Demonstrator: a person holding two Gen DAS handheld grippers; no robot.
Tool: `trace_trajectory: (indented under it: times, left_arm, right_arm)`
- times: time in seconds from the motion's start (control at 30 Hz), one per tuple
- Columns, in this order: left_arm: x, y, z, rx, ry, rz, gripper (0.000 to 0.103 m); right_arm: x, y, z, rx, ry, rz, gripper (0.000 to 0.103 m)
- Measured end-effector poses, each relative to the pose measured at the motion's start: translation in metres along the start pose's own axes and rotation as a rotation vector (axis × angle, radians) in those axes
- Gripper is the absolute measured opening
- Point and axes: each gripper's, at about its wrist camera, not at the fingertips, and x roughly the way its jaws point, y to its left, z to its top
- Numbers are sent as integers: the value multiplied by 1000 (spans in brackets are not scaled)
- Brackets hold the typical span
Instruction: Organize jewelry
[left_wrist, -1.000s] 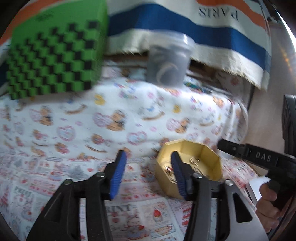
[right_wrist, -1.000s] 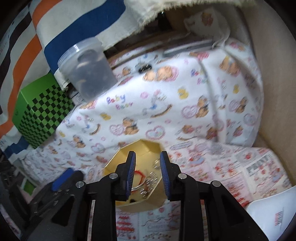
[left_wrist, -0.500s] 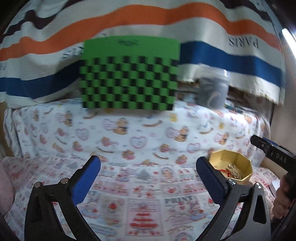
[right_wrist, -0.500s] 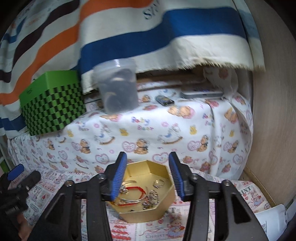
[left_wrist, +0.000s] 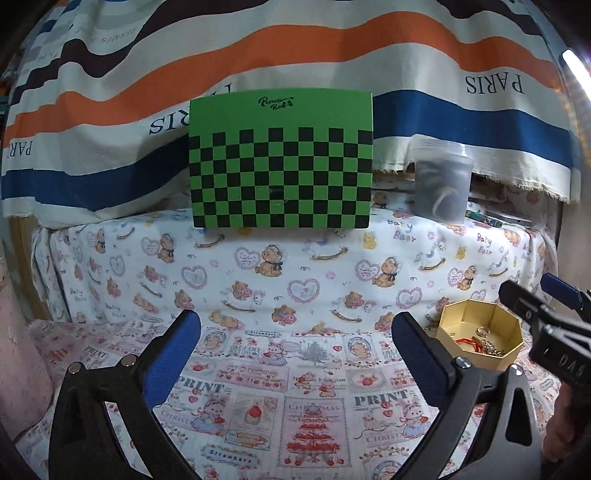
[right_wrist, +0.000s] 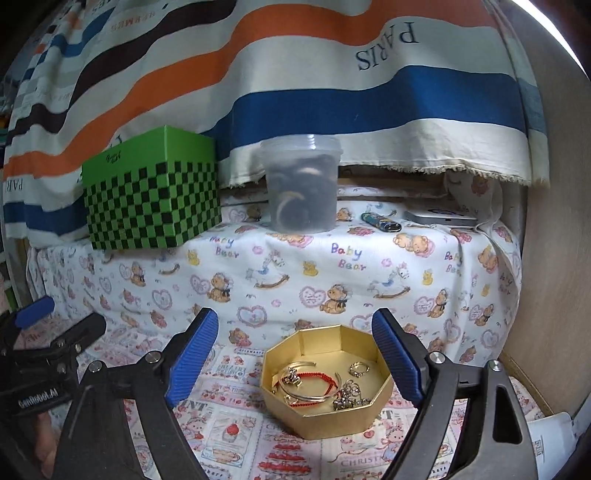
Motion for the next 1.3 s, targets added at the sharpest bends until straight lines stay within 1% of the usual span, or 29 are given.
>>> trace_trajectory:
  times: [0.07, 0.3, 0.37, 0.4, 0.43, 0.47, 1.3]
  left_arm:
    - [0, -3, -1, 13, -1, -2, 102]
    - [0, -2, -1, 9, 2, -12, 103]
    - [0, -3, -1, 10, 0, -11, 103]
    - [0, -3, -1, 10, 0, -11, 103]
    - [0, -3, -1, 10, 1, -10, 103]
    - [0, -3, 0, 9, 1, -9, 103]
    - [-1, -3, 0, 9, 2, -5, 103]
  right_arm:
    - [4, 4, -2, -21, 15, -23, 88]
    - [4, 7, -2, -41, 18, -31, 91]
    - [4, 8, -2, -43, 20, -34, 94]
    - [4, 8, -2, -43, 19, -32, 96]
    - [4, 8, -2, -44, 19, -30, 102]
    - [4, 8, -2, -45, 18, -27, 103]
    - [7, 8, -3, -47, 30, -20, 103]
